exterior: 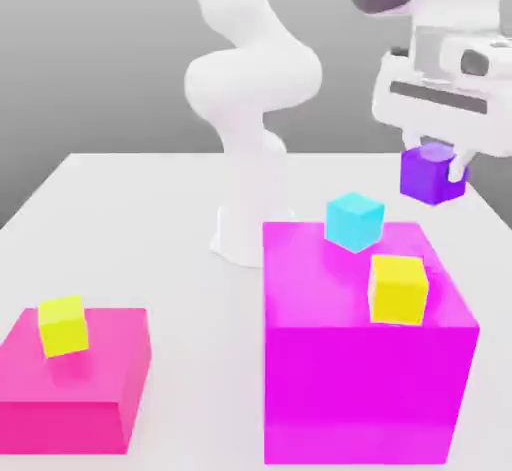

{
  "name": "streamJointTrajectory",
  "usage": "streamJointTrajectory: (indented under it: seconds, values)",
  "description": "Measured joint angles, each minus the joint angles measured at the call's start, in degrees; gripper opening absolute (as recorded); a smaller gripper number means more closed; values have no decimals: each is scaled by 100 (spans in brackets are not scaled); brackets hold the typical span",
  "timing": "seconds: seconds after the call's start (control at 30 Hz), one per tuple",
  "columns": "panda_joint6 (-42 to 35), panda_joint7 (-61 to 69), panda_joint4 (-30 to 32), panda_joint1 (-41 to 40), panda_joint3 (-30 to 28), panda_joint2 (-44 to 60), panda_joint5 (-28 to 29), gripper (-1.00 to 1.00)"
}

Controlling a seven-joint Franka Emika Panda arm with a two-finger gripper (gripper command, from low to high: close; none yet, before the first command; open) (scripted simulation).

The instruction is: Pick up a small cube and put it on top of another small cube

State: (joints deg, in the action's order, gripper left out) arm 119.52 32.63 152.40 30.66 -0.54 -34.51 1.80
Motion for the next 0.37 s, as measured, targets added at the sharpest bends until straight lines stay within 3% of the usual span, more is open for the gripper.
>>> streamJointTrajectory:
  seconds: [0.13, 0.27, 0.3, 0.37]
  values:
    - [-626, -610, -67, -535, -169, -408, -17, -100]
    - [94, -712, 467, -632, -209, -202, -7, -100]
    - [221, -714, 553, -638, -211, -160, -7, 100]
    - [221, -714, 553, -638, -211, -160, -7, 100]
